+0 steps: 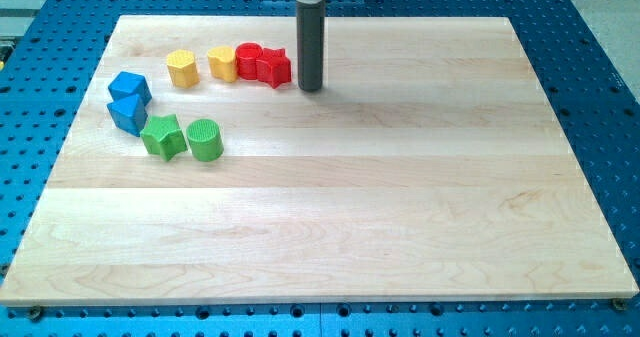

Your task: Move the red and yellow blocks slightly to the left

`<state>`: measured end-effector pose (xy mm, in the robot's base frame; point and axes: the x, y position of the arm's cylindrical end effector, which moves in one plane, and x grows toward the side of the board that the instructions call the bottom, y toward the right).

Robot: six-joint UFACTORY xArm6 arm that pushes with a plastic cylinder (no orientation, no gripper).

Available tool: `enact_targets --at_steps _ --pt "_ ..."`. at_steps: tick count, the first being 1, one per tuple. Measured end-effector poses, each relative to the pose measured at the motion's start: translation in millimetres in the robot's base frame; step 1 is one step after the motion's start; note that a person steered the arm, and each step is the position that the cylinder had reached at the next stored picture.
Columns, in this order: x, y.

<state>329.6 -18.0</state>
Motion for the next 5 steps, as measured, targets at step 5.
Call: enact_targets --at_steps 5 --pt "36 -45"
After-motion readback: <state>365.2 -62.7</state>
